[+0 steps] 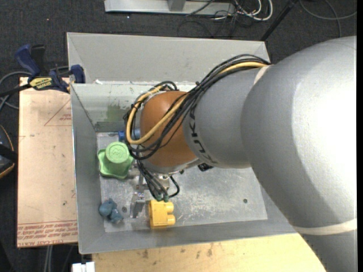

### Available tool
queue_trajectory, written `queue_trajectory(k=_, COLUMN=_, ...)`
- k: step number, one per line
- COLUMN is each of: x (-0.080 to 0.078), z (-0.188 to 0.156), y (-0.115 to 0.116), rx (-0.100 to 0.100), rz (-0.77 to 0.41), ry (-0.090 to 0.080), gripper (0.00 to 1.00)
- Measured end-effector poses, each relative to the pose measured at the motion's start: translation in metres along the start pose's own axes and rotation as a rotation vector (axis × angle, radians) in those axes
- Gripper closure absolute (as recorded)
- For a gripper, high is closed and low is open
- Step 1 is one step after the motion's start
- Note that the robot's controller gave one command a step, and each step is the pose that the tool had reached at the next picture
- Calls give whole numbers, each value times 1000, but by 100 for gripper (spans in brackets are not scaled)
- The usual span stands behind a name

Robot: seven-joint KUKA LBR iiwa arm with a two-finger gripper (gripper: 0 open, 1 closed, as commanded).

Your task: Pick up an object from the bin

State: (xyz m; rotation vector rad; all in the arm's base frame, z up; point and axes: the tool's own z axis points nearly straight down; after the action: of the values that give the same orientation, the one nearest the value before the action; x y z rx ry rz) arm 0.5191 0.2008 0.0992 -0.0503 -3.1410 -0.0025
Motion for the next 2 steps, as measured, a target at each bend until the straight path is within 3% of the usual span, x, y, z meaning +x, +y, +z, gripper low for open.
queue_trajectory(k=1, x=-32, z=25, y=6, rx=-2, rz=-239, ry=-6, gripper=0)
queue_trajectory(k=2, x=-137, z=6, y=-44, rx=-2, rz=-325, ry=19, gripper=0)
